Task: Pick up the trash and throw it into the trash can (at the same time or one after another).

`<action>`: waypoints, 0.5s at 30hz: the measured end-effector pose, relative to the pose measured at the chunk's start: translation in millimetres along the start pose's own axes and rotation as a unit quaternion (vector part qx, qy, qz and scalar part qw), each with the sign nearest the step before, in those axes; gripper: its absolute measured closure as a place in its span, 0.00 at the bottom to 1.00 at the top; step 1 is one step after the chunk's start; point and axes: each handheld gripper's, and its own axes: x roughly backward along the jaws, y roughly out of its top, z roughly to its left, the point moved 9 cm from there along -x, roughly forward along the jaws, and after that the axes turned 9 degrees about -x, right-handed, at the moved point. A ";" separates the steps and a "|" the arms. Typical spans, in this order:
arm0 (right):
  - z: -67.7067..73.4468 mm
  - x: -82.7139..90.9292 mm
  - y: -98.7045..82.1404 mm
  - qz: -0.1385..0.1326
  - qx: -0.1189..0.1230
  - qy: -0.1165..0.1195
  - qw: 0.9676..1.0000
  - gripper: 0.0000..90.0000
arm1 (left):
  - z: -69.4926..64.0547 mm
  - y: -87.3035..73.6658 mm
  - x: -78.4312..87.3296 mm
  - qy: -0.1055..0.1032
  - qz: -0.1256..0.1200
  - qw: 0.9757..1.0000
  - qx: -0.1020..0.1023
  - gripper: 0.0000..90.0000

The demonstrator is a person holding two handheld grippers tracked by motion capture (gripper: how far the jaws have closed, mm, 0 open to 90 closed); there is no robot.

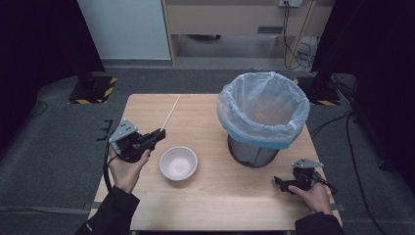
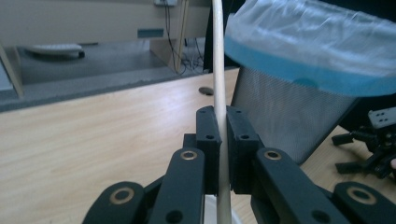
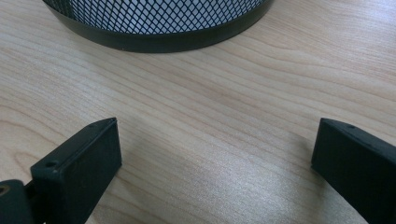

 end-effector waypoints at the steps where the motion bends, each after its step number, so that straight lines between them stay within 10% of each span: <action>1: 0.0 0.0 0.0 0.000 0.000 0.000 1.000 0.02 | -1.9 7.0 2.1 -0.001 -0.008 1.000 -0.005 0.94; 15: 0.0 0.0 0.0 0.000 0.000 0.000 1.000 0.02 | -14.7 67.5 -1.5 -0.010 -0.063 0.998 -0.021 0.94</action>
